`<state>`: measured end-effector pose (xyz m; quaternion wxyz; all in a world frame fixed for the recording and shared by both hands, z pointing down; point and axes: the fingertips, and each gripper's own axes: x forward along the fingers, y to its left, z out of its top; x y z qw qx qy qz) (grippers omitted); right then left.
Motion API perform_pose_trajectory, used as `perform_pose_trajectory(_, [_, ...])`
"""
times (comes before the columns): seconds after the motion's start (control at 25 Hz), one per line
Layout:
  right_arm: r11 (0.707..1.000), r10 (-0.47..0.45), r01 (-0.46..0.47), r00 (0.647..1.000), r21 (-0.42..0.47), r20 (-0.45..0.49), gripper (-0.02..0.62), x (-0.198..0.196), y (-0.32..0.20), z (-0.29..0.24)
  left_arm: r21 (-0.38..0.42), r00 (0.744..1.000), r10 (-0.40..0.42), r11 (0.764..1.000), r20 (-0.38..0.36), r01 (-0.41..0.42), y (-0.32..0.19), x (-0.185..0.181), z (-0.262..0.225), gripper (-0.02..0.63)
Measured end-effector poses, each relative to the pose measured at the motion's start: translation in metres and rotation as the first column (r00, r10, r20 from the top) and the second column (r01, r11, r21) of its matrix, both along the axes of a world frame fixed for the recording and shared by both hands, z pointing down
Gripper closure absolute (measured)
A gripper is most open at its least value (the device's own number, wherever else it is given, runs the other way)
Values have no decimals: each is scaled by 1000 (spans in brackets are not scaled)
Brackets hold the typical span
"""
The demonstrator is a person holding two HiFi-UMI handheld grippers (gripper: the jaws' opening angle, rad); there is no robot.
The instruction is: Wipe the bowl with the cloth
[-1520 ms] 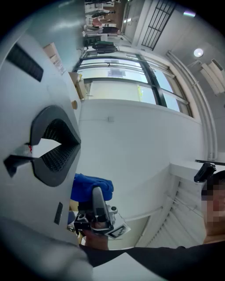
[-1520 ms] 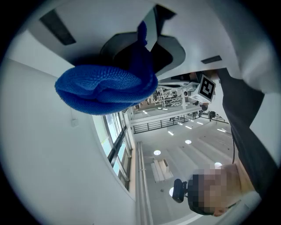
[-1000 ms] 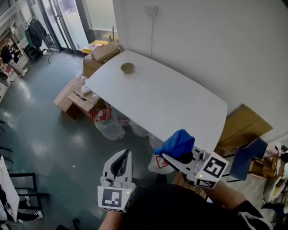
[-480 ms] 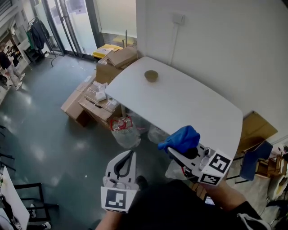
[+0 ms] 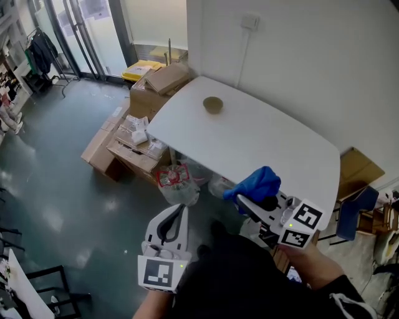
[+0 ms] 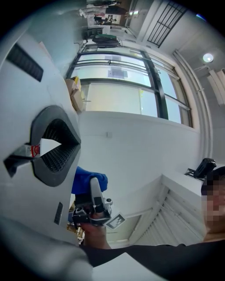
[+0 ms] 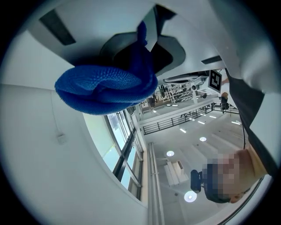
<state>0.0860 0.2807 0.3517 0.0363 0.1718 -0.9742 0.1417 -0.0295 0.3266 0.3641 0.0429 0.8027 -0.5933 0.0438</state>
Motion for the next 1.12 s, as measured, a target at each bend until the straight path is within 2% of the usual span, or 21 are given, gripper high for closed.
perform_pose_trajectory(0.24, [1000, 1, -2, 999, -17, -42, 552, -17, -43, 14, -28, 1000, 15, 999, 0, -15, -45, -24, 9, 597])
perform_pose_trajectory(0.52, [1000, -15, 14, 999, -15, -37, 552, -31, -122, 20, -23, 1000, 14, 1000, 4, -14, -128, -34, 11, 597])
perform_pose_trajectory(0.64, [999, -35, 35, 999, -24, -31, 552, -36, -169, 22, -28, 1000, 14, 1000, 10, -13, -179, -33, 10, 597])
perform_pose_trajectory(0.8, [998, -63, 62, 997, -15, -34, 552, -37, -237, 19, -34, 1000, 1, 999, -24, -1, -254, -33, 3, 597])
perform_pose_trajectory(1.12, [996, -67, 65, 998, -67, -23, 552, -20, -337, 40, -88, 1000, 8, 996, 16, -6, -371, -18, 6, 597])
